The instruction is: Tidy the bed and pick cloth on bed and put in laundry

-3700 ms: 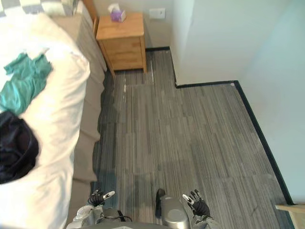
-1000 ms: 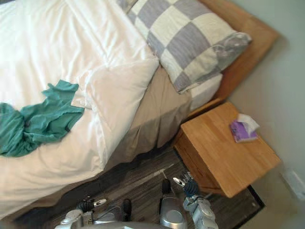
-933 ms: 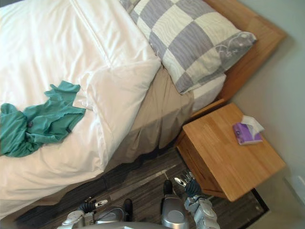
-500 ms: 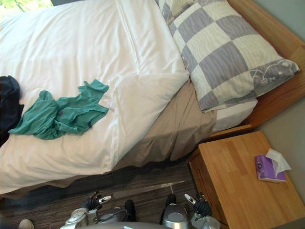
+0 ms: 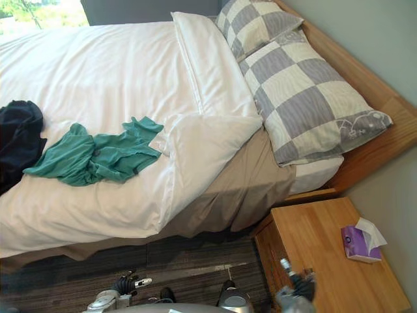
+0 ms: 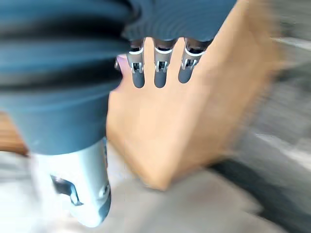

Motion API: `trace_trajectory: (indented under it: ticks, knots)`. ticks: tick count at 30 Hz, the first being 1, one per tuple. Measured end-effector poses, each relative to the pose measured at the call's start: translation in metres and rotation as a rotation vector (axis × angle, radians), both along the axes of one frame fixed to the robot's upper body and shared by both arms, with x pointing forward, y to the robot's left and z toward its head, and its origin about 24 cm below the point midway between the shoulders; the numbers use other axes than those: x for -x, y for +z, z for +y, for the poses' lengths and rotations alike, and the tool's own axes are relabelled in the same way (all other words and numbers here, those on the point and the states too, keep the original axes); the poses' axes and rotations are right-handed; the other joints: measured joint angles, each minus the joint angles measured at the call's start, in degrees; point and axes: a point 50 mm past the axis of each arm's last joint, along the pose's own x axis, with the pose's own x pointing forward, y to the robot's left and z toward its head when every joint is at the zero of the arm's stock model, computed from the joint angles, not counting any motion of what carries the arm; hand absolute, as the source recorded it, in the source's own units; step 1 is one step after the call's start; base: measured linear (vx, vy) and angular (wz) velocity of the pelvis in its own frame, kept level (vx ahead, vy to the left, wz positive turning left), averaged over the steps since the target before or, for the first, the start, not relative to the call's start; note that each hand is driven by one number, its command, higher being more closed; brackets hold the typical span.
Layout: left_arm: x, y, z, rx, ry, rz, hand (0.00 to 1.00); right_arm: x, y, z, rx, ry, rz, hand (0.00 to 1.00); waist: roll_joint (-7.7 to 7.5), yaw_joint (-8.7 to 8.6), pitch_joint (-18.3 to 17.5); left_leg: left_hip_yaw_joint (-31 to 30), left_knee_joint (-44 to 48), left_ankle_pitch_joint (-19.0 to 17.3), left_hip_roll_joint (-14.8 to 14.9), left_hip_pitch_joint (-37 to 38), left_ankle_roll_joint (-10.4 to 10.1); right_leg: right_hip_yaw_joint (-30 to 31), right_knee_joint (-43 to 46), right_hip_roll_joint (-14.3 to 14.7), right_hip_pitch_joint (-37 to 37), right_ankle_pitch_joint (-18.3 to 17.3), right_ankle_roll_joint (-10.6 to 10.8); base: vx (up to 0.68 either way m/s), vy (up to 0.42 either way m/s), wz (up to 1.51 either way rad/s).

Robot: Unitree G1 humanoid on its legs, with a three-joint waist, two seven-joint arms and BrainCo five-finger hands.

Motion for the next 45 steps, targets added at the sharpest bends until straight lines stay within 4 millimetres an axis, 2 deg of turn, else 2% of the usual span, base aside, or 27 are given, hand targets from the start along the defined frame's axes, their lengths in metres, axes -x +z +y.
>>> trace_trajectory:
  ticks: [2,3,4,5,6,7,9,11,13,15,17,22,26,28,30,31,35,40,42,43,44,45]
  knots:
    - [0.007,-0.001,0.005,-0.010,0.004,0.025,0.00,-0.021,0.024,-0.010,0.098,0.049,-0.068,0.00,-0.10,-0.36,0.2,0.2,0.0,0.0,0.2,0.1,0.0,0.6,0.3,0.2,0.0,0.0,0.0,0.01,-0.002,-0.06]
    - [0.009,0.000,0.010,-0.022,0.008,0.032,0.00,-0.050,0.056,-0.018,0.211,0.129,-0.160,0.00,-0.76,-0.47,1.0,0.8,0.0,-0.2,0.5,0.1,-0.4,2.4,0.5,0.6,-0.3,0.0,0.0,-0.02,-0.002,-0.10]
    - [0.009,0.001,0.012,-0.027,0.009,0.032,0.00,-0.060,0.066,-0.018,0.244,0.161,-0.190,0.00,-1.04,-0.36,1.3,1.1,0.0,-0.2,0.6,0.2,-0.4,3.0,0.5,0.8,-0.5,0.0,-0.1,-0.06,-0.002,-0.21]
    - [0.010,0.001,0.015,-0.032,0.012,0.033,0.00,-0.079,0.087,-0.017,0.318,0.227,-0.238,0.00,-1.42,0.50,1.8,1.4,0.0,-0.2,0.8,-0.2,-0.4,3.4,0.5,0.8,-1.1,0.2,-0.4,-0.06,-0.006,-0.17]
    - [0.009,0.002,0.017,-0.033,0.018,0.031,0.00,-0.097,0.106,-0.012,0.387,0.293,-0.281,0.00,-1.78,0.61,2.5,1.4,0.0,-0.1,0.9,-0.4,-0.5,3.5,0.5,0.9,-1.2,0.3,-0.4,-0.06,-0.009,-0.09]
    - [0.010,0.002,0.017,-0.033,0.021,0.031,0.00,-0.104,0.115,-0.009,0.419,0.325,-0.299,0.00,-2.02,0.62,2.8,1.4,0.0,-0.3,1.0,-0.4,-0.2,3.5,0.5,0.9,-1.3,0.3,-0.4,-0.04,-0.009,0.02]
    - [0.007,0.002,0.018,-0.025,0.043,0.021,0.00,-0.133,0.151,0.005,0.541,0.447,-0.379,0.00,-2.58,0.89,3.7,1.6,0.0,-0.3,1.2,-1.3,-0.2,3.5,0.8,1.0,-2.1,0.3,-0.4,-0.03,-0.007,0.05]
    - [0.005,0.003,0.021,-0.027,0.049,0.014,0.00,-0.151,0.176,0.016,0.626,0.528,-0.426,0.00,-3.06,0.98,4.8,2.7,0.0,-0.2,1.7,-1.7,0.0,3.8,0.9,1.2,-2.7,0.7,-0.3,0.00,-0.002,0.02]
    - [0.004,0.005,0.024,-0.037,0.049,0.011,0.00,-0.165,0.199,0.026,0.722,0.595,-0.460,0.00,-2.79,2.10,5.0,2.7,0.0,0.2,2.5,-3.4,0.1,5.0,0.9,1.8,-4.5,2.3,0.0,0.02,0.012,0.04]
    - [-0.005,0.008,0.030,-0.044,0.075,-0.017,0.00,-0.181,0.234,0.036,0.840,0.647,-0.517,0.00,-3.22,2.59,6.8,2.1,0.1,1.5,2.6,-4.9,0.2,6.0,1.0,1.8,-5.4,2.8,0.0,0.05,0.028,0.28]
    - [-0.012,0.010,0.032,-0.042,0.092,-0.038,0.00,-0.190,0.257,0.044,0.899,0.674,-0.568,0.00,-3.13,3.01,8.1,1.4,0.4,2.3,2.5,-5.7,0.7,6.0,1.6,1.6,-6.0,2.8,0.0,0.04,0.018,0.28]
    - [-0.038,0.020,0.035,-0.049,0.101,-0.107,0.00,-0.204,0.333,0.090,1.113,0.777,-0.734,0.00,-2.58,4.46,13.7,1.0,5.5,1.9,2.7,-10.6,0.8,5.7,1.9,0.2,-6.9,2.8,0.0,0.02,0.036,0.44]
    - [-0.051,0.023,0.031,-0.026,0.116,-0.149,0.00,-0.208,0.357,0.111,1.182,0.806,-0.766,0.00,-1.35,5.88,16.3,-0.2,6.9,2.0,2.5,-14.2,1.0,4.2,1.9,-0.3,-8.7,2.8,0.0,-0.01,0.036,0.28]
    - [-0.052,0.024,0.030,-0.024,0.120,-0.151,0.00,-0.210,0.363,0.120,1.221,0.833,-0.752,0.00,-0.69,5.97,16.7,-1.0,6.9,2.4,2.3,-15.9,1.5,2.9,1.9,-0.6,-9.9,2.8,0.0,-0.02,0.031,0.30]
    - [-0.055,0.023,0.026,-0.012,0.112,-0.155,0.00,-0.213,0.377,0.123,1.278,0.844,-0.720,0.00,0.54,6.06,17.4,-1.9,6.5,3.3,1.7,-17.9,2.7,2.0,2.0,-1.1,-11.4,2.8,-0.1,-0.01,0.035,0.23]
    - [-0.056,0.023,0.024,-0.004,0.112,-0.156,0.00,-0.213,0.381,0.123,1.286,0.841,-0.713,0.00,0.73,6.17,17.4,-1.9,6.2,3.6,1.4,-18.4,2.7,1.9,2.0,-1.3,-11.9,2.7,-0.1,-0.01,0.045,0.18]
    - [-0.071,0.026,0.005,0.043,0.076,-0.179,0.00,-0.218,0.403,0.119,1.340,0.810,-0.643,0.00,3.79,6.82,18.8,-3.6,3.6,6.3,-0.1,-20.9,3.4,0.1,2.3,-2.3,-14.6,2.4,-0.4,-0.02,0.043,0.21]
    - [-0.085,0.030,-0.010,0.067,0.013,-0.203,0.00,-0.231,0.398,0.112,1.312,0.801,-0.505,0.00,6.15,7.39,19.5,-5.8,0.5,9.7,-0.7,-24.7,3.3,-1.9,4.6,-2.8,-19.6,1.7,-0.9,-0.02,0.020,0.28]
    - [-0.089,0.032,-0.016,0.082,0.002,-0.215,0.00,-0.233,0.397,0.108,1.318,0.785,-0.453,0.00,7.50,7.70,19.7,-6.5,0.5,10.4,-0.9,-26.6,3.5,-2.3,5.9,-3.2,-21.7,1.4,-1.1,-0.02,0.001,0.19]
    - [-0.092,0.033,-0.022,0.098,-0.016,-0.224,0.00,-0.234,0.398,0.097,1.342,0.743,-0.391,0.00,8.89,8.41,19.8,-6.7,0.5,10.8,-1.1,-27.8,3.4,-2.6,6.8,-3.7,-23.1,1.1,-1.0,-0.02,0.016,0.15]
    - [-0.093,0.034,-0.025,0.105,-0.025,-0.225,0.00,-0.234,0.402,0.089,1.349,0.713,-0.356,1.00,9.69,8.59,19.8,-6.8,0.5,11.2,-1.3,-28.5,3.0,-2.6,7.6,-4.1,-24.1,1.0,-1.0,-0.02,0.018,0.14]
    - [-0.093,0.033,-0.027,0.108,-0.033,-0.223,0.00,-0.235,0.405,0.086,1.357,0.697,-0.335,1.00,10.34,8.54,19.7,-6.9,0.5,11.2,-1.4,-29.1,3.0,-2.6,7.9,-4.3,-24.8,0.9,-0.9,-0.03,0.022,0.07]
